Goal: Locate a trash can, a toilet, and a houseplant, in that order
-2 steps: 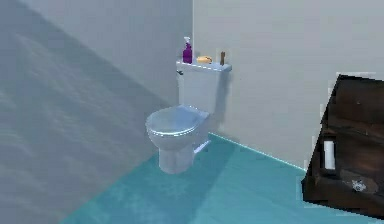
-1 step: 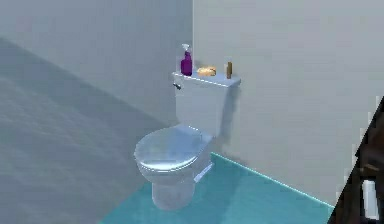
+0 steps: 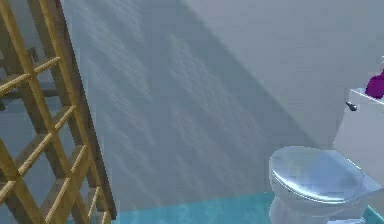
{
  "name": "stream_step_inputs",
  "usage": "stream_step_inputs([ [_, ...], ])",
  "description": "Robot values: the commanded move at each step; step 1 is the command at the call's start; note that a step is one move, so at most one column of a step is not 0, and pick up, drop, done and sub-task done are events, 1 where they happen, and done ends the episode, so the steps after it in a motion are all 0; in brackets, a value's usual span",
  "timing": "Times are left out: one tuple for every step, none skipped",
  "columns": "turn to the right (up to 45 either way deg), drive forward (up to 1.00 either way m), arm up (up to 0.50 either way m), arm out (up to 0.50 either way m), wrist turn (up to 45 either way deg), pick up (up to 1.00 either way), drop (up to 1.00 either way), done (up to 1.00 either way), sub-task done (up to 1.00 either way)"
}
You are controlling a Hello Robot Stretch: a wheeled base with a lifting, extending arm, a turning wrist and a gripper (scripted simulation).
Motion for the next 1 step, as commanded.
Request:
stream_step_inputs([
  [-6.0, 0.0, 0.0, 0.0, 0.0, 0.0, 0.0, 0.0, 0.0],
])
